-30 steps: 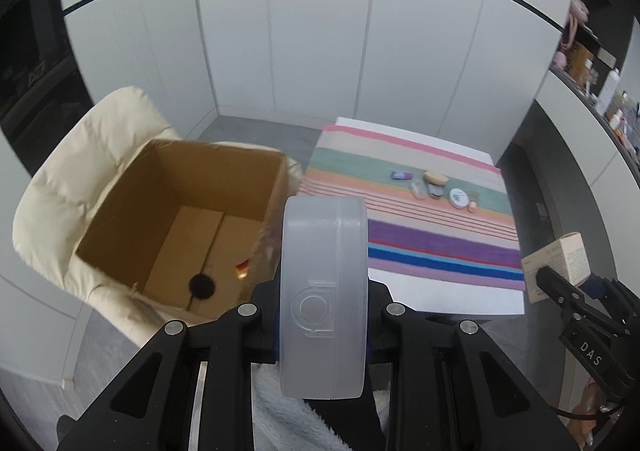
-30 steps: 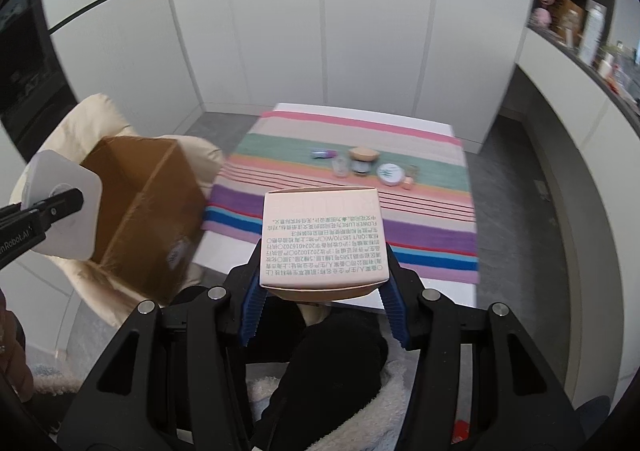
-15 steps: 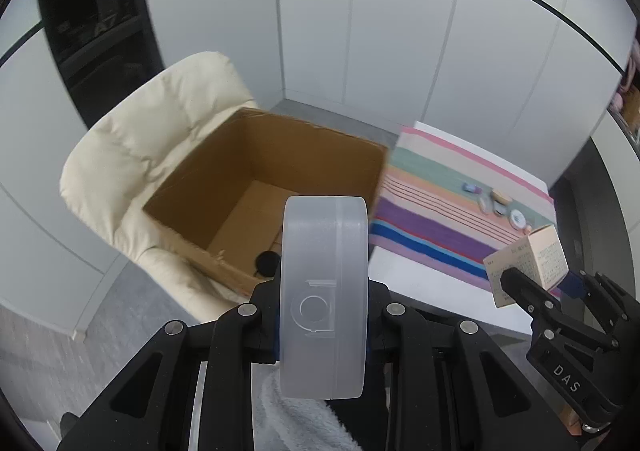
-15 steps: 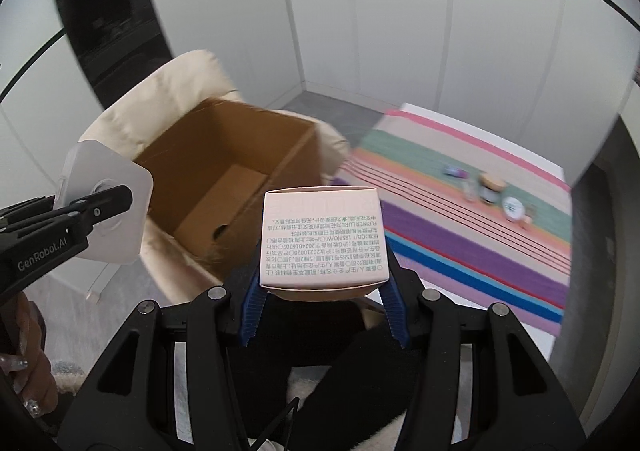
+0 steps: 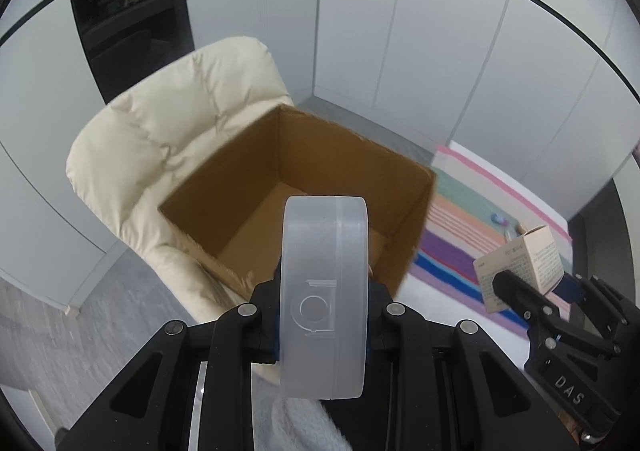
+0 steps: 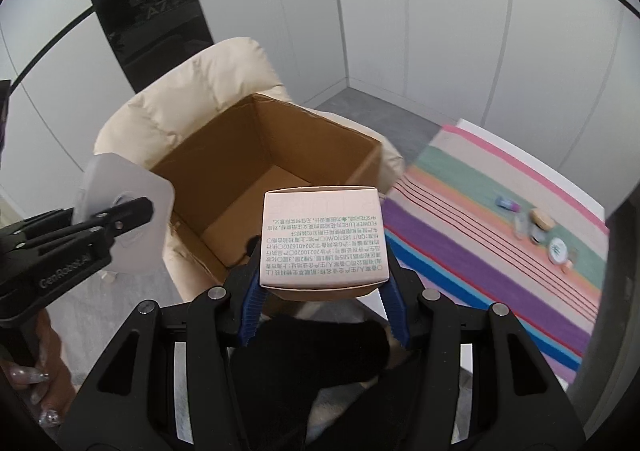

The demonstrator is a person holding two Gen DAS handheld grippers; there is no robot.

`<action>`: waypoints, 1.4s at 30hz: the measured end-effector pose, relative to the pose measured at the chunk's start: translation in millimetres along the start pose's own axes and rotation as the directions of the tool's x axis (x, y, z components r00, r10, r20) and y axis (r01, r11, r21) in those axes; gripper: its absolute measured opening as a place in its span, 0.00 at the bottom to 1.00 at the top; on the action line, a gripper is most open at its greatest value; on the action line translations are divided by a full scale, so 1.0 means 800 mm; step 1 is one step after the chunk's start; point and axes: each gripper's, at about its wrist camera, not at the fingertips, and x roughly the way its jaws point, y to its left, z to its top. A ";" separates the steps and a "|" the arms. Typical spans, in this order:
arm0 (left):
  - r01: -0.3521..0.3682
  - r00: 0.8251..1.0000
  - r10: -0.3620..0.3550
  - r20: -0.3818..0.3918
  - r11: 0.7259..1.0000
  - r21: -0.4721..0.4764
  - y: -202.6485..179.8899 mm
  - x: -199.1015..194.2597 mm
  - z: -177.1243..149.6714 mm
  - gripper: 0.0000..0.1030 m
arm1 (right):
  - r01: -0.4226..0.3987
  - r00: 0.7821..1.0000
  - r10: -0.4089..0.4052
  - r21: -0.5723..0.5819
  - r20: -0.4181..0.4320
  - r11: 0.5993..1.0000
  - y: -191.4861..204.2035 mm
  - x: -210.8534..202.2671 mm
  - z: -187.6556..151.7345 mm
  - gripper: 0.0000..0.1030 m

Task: Organize objects
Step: 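Carry the cream box and clear plastic box over the cardboard box, then open both tools over the cardboard box, dropping both boxes inside, then withdraw both tools from the box back over the striped cloth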

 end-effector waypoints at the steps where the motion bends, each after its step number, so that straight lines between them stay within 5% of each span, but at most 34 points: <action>1: -0.004 1.000 0.004 0.010 1.000 -0.006 0.002 0.004 0.006 0.27 | -0.007 1.000 0.007 -0.006 -0.002 1.000 0.003 0.007 0.008 0.52; 12: -0.049 0.998 0.051 0.039 0.997 -0.066 0.038 0.062 0.073 0.27 | 0.025 1.000 -0.027 -0.093 -0.017 0.995 0.043 0.100 0.084 0.52; 14: -0.030 0.999 0.032 0.023 0.997 -0.077 0.045 0.072 0.082 0.44 | 0.020 1.000 -0.022 -0.099 -0.020 0.995 0.046 0.115 0.092 0.52; 16: 0.002 1.000 -0.003 -0.006 0.995 -0.101 0.054 0.083 0.089 0.91 | 0.008 1.000 -0.009 -0.105 -0.007 0.994 0.049 0.126 0.097 0.61; 17: 0.015 1.000 -0.014 0.001 0.994 -0.110 0.057 0.084 0.091 0.94 | 0.018 1.000 -0.019 -0.097 -0.010 0.995 0.049 0.132 0.100 0.69; 18: 0.020 1.000 -0.018 0.018 0.993 -0.116 0.061 0.084 0.091 0.95 | 0.018 1.000 -0.019 -0.087 -0.013 0.996 0.048 0.137 0.102 0.83; 19: 0.013 0.999 -0.009 0.031 0.993 -0.118 0.063 0.084 0.091 0.95 | 0.007 1.000 -0.008 -0.076 -0.012 0.997 0.047 0.141 0.102 0.86; 23: -0.038 0.998 0.042 0.036 0.994 -0.103 0.066 0.089 0.090 0.95 | -0.006 0.999 0.004 -0.077 -0.034 0.997 0.047 0.155 0.100 0.86; 42: -0.064 0.997 0.066 0.032 0.996 -0.062 0.060 0.075 0.081 0.95 | 0.028 0.997 -0.031 -0.051 -0.066 0.998 0.036 0.155 0.093 0.86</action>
